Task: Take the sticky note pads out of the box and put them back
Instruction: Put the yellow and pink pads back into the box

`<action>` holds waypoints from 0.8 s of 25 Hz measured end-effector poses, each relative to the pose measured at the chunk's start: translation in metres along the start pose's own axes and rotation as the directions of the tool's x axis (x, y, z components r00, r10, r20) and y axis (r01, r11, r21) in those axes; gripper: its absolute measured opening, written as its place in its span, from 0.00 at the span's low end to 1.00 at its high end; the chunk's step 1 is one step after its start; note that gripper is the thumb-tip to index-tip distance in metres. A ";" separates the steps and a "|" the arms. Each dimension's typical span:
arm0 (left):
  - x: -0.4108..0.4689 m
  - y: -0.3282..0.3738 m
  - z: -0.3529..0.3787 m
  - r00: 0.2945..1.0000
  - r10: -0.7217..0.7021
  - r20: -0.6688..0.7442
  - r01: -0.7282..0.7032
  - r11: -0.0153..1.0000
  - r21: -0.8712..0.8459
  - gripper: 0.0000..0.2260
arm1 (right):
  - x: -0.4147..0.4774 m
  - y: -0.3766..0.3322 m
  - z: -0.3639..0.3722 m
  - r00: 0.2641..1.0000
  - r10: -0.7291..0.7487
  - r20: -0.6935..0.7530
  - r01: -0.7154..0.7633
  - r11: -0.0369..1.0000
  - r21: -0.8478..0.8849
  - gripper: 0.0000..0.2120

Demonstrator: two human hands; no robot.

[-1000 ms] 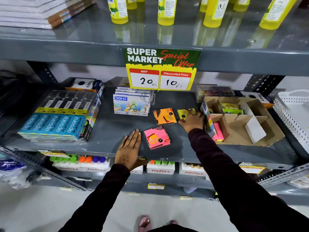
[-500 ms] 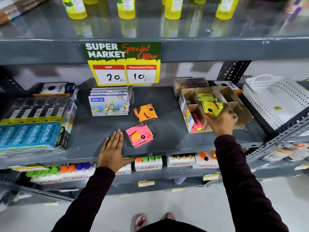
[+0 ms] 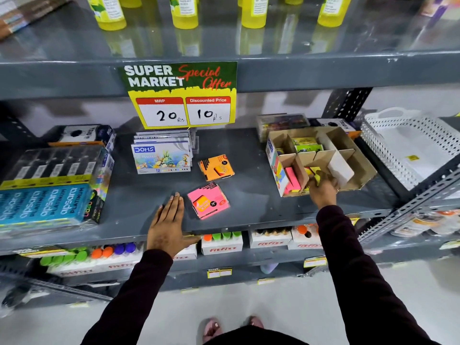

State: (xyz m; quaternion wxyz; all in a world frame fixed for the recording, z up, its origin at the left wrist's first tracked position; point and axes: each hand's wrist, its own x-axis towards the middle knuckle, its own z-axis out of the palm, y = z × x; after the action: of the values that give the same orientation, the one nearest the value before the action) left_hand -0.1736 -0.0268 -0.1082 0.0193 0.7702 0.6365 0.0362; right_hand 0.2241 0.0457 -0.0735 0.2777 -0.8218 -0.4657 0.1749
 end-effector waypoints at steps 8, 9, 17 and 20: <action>0.000 -0.001 0.004 0.997 0.035 -0.076 -0.034 0.999 0.021 0.51 | -0.096 -0.106 0.012 0.913 -0.403 -0.056 0.407 0.906 0.114 0.21; 0.001 -0.001 0.003 0.997 0.032 -0.073 -0.030 0.999 0.023 0.52 | -0.115 -0.120 0.024 0.889 -0.454 0.061 0.446 0.888 0.110 0.22; 0.002 -0.002 0.006 1.000 0.012 -0.028 -0.011 0.999 0.041 0.47 | -0.164 -0.139 0.098 0.796 -0.468 0.384 0.571 0.790 -0.221 0.42; 0.002 -0.003 0.005 1.000 -0.014 -0.026 0.016 0.998 0.065 0.47 | -0.160 -0.141 0.097 0.784 -0.504 0.363 0.607 0.745 -0.277 0.42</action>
State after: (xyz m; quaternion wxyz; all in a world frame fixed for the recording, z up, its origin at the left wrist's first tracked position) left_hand -0.1756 -0.0246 -0.1137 -0.0138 0.7650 0.6434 0.0249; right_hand -0.0035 -0.0060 -0.0577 0.0882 -0.6501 -0.7483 0.0980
